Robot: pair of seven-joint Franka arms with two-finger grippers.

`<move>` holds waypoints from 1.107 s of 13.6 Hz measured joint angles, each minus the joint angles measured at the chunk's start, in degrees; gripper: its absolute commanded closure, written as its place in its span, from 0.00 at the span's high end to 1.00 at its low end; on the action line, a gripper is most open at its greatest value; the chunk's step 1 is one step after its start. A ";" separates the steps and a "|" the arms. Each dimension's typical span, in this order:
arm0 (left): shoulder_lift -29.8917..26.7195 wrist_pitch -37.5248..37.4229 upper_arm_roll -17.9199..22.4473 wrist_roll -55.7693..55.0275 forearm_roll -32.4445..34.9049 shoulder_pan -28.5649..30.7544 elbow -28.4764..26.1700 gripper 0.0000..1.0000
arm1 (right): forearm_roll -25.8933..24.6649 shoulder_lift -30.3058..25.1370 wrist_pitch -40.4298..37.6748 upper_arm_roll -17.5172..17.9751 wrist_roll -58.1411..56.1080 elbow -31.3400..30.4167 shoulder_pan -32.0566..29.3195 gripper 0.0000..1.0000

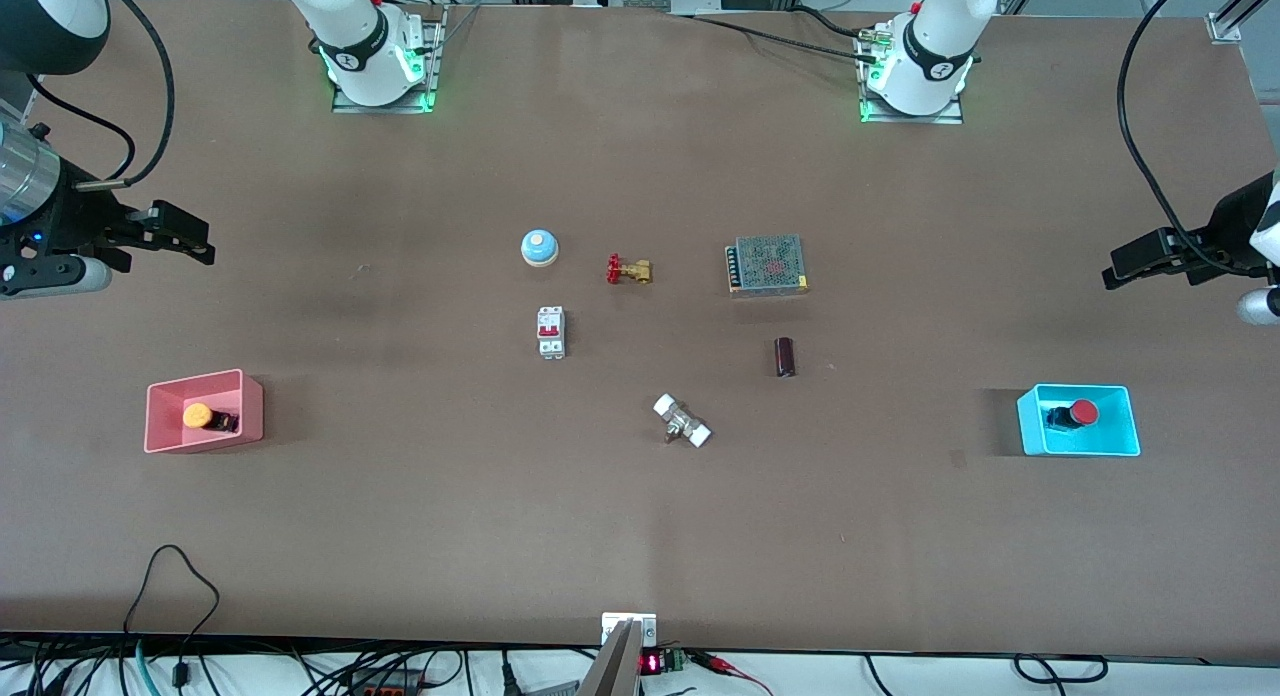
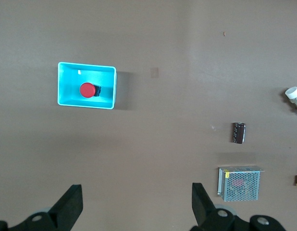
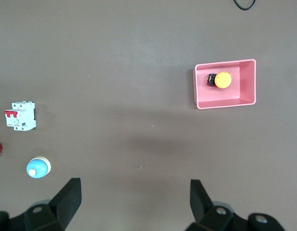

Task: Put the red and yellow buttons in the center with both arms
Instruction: 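Reach the right gripper to the yellow button while the left gripper reaches the red button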

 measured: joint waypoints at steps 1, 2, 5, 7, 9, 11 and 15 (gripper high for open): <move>-0.02 0.00 0.00 0.00 0.00 0.00 -0.04 1.00 | 0.00 0.00 0.00 0.00 0.00 -0.01 0.00 1.00; -0.06 0.06 0.00 0.00 0.00 0.00 -0.15 1.00 | 0.00 0.00 0.00 0.00 0.00 -0.02 0.00 1.00; -0.12 0.34 -0.02 0.00 0.00 0.00 -0.19 1.00 | -0.01 0.05 0.26 -0.02 0.00 -0.03 -0.02 1.00; -0.14 0.39 -0.01 0.00 0.00 0.01 -0.21 1.00 | -0.03 0.76 1.81 -0.06 0.00 -0.34 -0.10 1.00; -0.03 0.55 0.07 0.00 0.00 0.11 -0.36 1.00 | -0.12 3.14 4.13 -0.16 -0.03 -0.93 -0.53 1.00; 1.09 0.79 0.16 0.00 0.00 0.19 -0.49 1.00 | -1.56 6.39 5.79 -0.27 -0.04 -1.06 -0.96 1.00; 9.33 2.32 0.26 0.00 0.01 0.17 0.70 1.00 | -5.66 12.71 15.56 -0.44 -3.85 -1.37 -3.95 1.00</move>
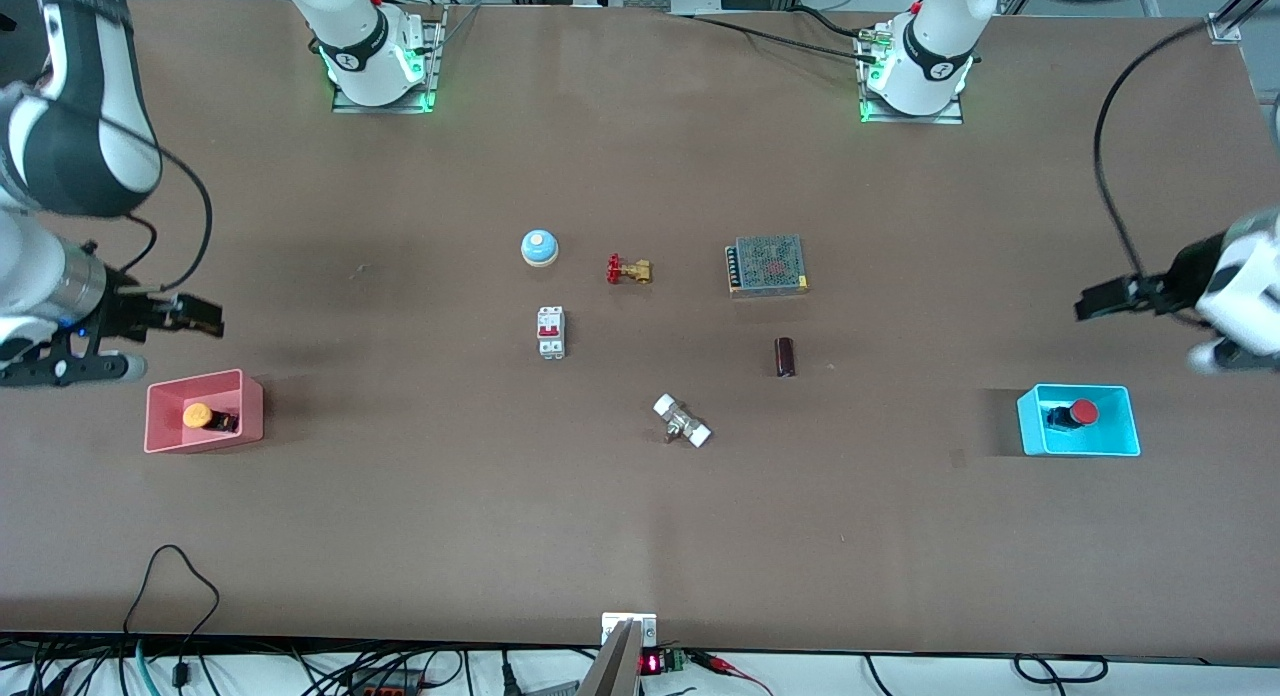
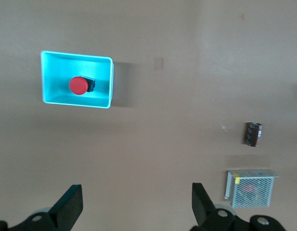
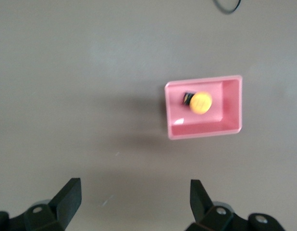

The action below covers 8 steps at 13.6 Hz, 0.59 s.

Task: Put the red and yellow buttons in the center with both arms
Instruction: 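Reach the right gripper to the yellow button while the left gripper reaches the red button, then lower both grippers into the trays and close on the buttons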

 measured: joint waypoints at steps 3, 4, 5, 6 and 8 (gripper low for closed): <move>8.10 3.93 1.30 0.04 0.03 0.16 3.13 1.00 | -0.37 4.67 9.78 -0.15 -6.03 -0.39 -3.17 1.00; 10.01 6.47 1.80 0.07 0.10 0.72 3.65 1.00 | -0.38 6.32 12.52 -0.21 -7.93 -0.46 -4.24 1.00; 11.60 9.22 1.99 0.18 0.12 2.05 3.82 1.00 | -0.38 7.86 15.12 -0.23 -9.48 -0.63 -5.36 1.00; 13.09 12.17 2.02 1.28 0.12 3.76 3.85 1.00 | -0.38 9.33 18.20 -0.25 -11.03 -1.16 -6.46 1.00; 15.85 17.58 2.05 5.60 0.12 6.10 3.92 1.00 | -0.36 11.81 24.14 -0.25 -14.58 -2.76 -8.18 1.00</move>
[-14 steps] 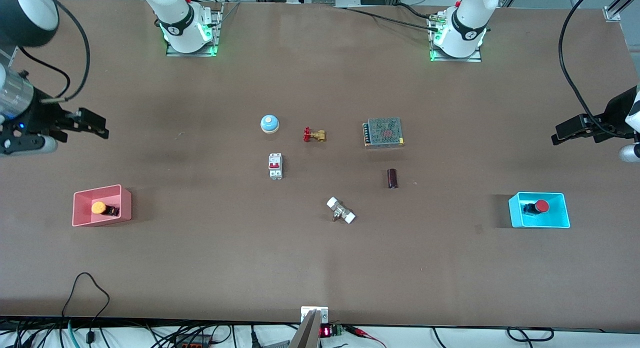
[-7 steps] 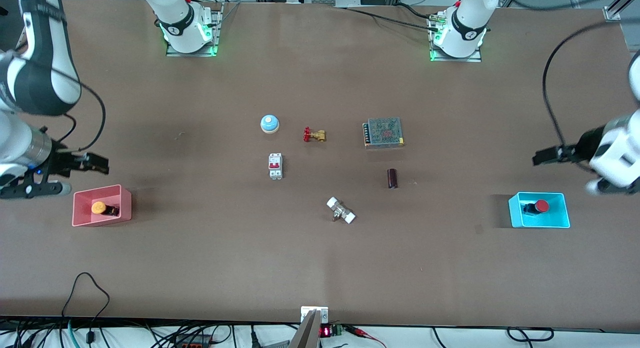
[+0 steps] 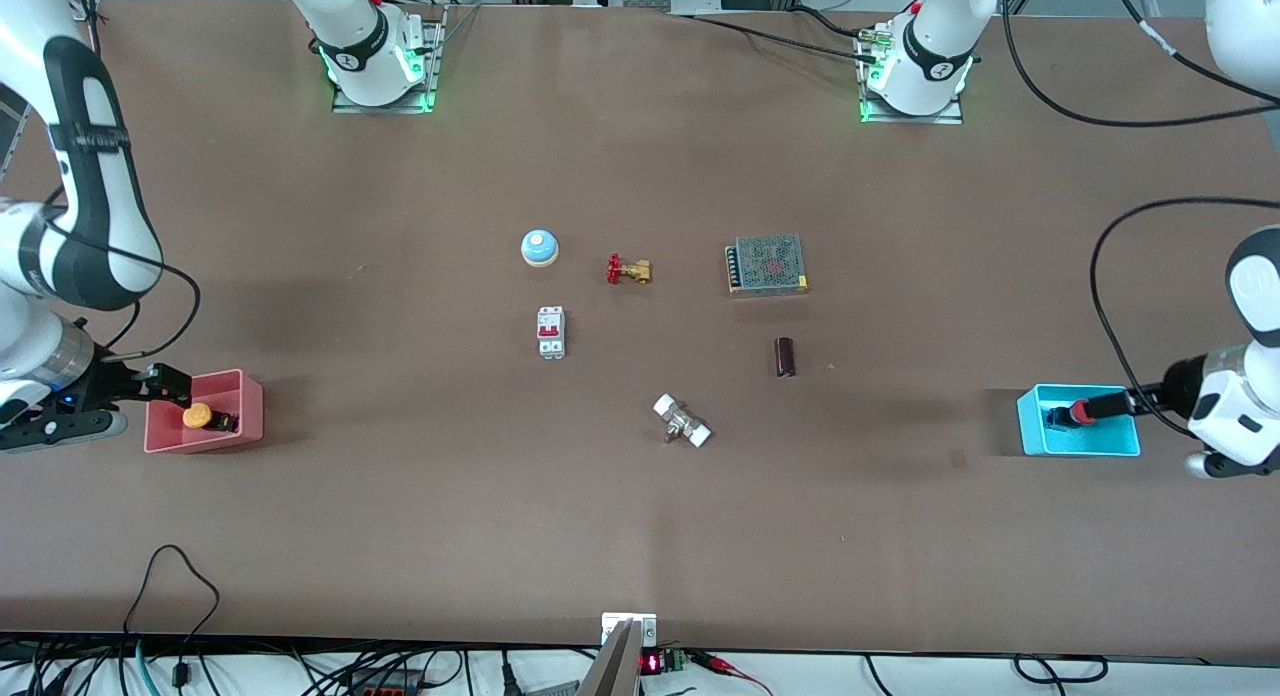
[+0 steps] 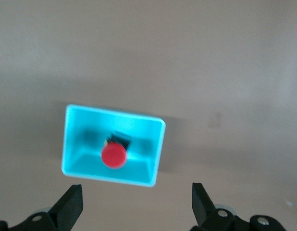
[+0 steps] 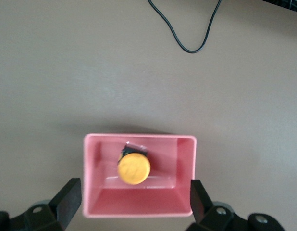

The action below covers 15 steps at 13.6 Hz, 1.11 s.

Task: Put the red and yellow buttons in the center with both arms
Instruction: 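Lower both grippers into the trays and close on the buttons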

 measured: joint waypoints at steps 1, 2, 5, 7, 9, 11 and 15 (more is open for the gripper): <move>1.15 1.64 0.01 1.37 0.00 0.51 0.01 1.00 | 0.09 0.77 1.49 0.00 -1.06 -0.41 -0.34 1.00; 2.23 3.15 0.01 2.37 0.00 0.89 0.04 1.00 | 0.43 1.39 2.34 0.02 -1.46 -0.63 -0.39 1.00; 5.32 5.25 0.01 5.23 0.00 1.37 0.07 1.00 | 2.79 2.80 3.97 0.20 -1.83 -0.77 -0.36 1.00; 6.81 5.36 0.02 6.24 0.00 1.44 -0.02 1.00 | 4.15 3.76 4.56 0.24 -2.07 -0.81 -0.36 1.00; 8.02 6.14 0.05 6.91 0.00 2.20 -0.51 1.00 | 4.30 4.51 5.40 0.24 -2.08 -0.83 -0.36 1.00; 8.74 8.74 0.05 9.57 0.00 2.90 -2.01 1.00 | 4.30 5.22 6.51 0.24 -2.19 -0.86 -0.36 1.00; 9.04 11.73 -0.15 11.10 0.00 2.99 -5.00 1.00 | 4.30 6.62 7.99 0.23 -2.79 -0.94 -0.37 1.00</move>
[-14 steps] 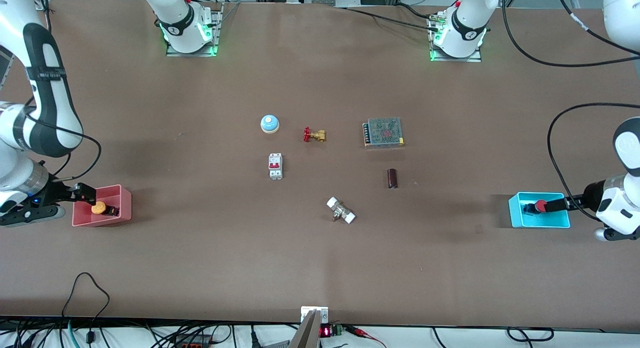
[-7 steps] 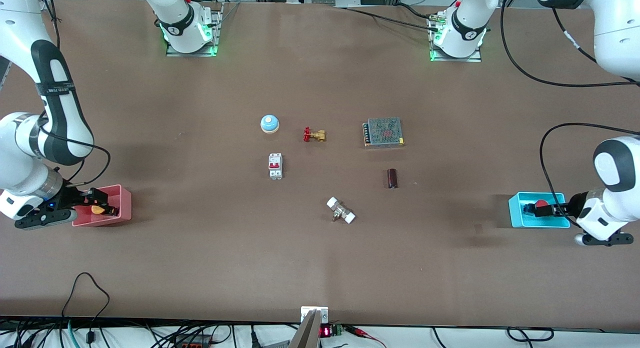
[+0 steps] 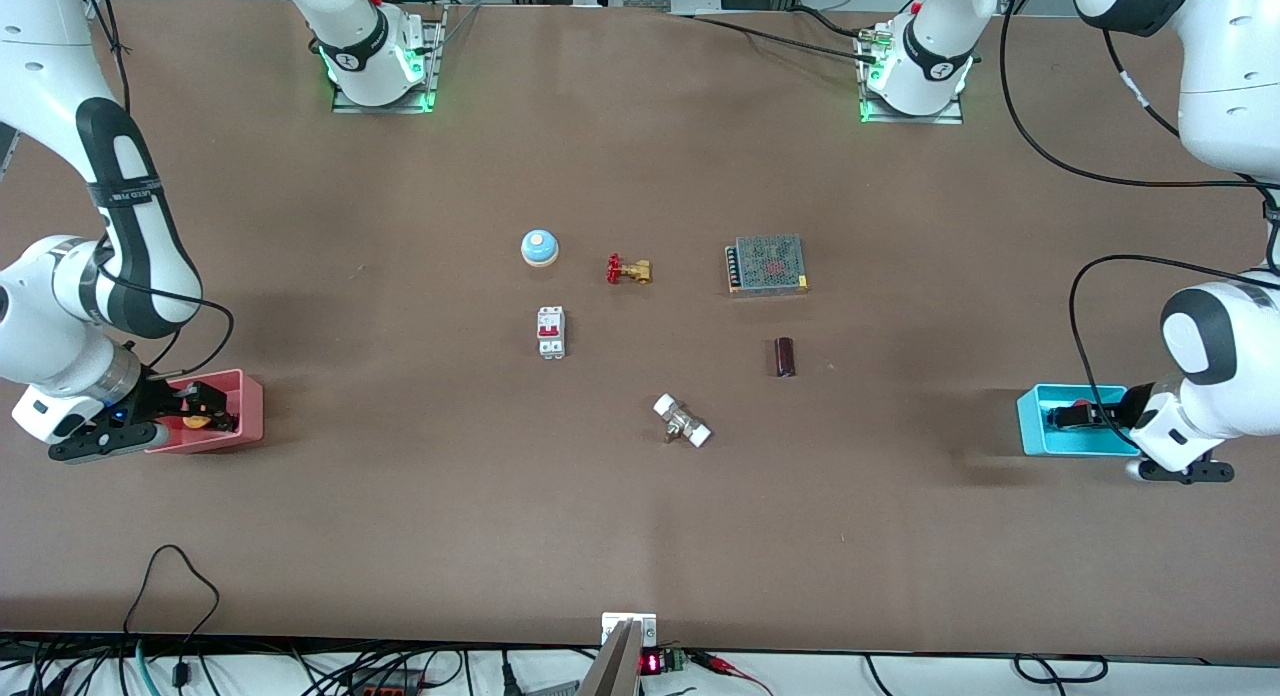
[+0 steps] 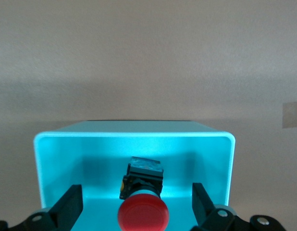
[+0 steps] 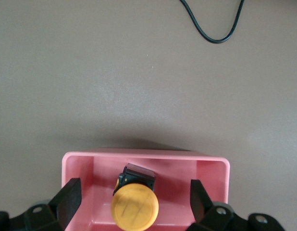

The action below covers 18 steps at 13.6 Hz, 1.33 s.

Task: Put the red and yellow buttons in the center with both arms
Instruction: 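Lower both grippers into the trays and close on the buttons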

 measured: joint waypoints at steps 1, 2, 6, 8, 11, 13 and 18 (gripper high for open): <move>0.01 0.00 -0.13 0.02 0.00 -0.02 -0.47 1.00 | 0.00 0.30 0.10 0.00 -0.23 -0.03 0.00 1.00; 0.01 0.00 -0.21 0.05 0.00 -0.08 -0.88 1.00 | 0.00 0.59 0.13 0.00 -0.73 -0.07 0.00 1.00; 0.01 0.00 -0.27 0.49 0.00 -0.15 -1.48 0.89 | 0.02 1.35 0.47 -0.02 -2.22 -0.12 -0.16 0.99; 0.00 0.00 -0.27 0.91 0.00 -0.16 -1.53 0.73 | 0.02 1.56 0.51 -0.04 -2.68 -0.12 -0.23 0.88; 0.00 0.00 -0.27 1.14 0.00 -0.16 -1.65 0.49 | 0.02 1.61 0.52 -0.07 -3.84 -0.15 -0.29 0.68; 0.00 0.00 -0.26 1.19 0.00 -0.15 -1.73 0.36 | 0.03 1.61 0.52 -0.07 -4.37 -0.15 -0.34 0.58; -0.13 0.11 -0.26 1.33 0.00 -0.15 -1.72 0.33 | 0.04 1.73 0.53 -0.09 -6.10 -0.23 -0.38 0.35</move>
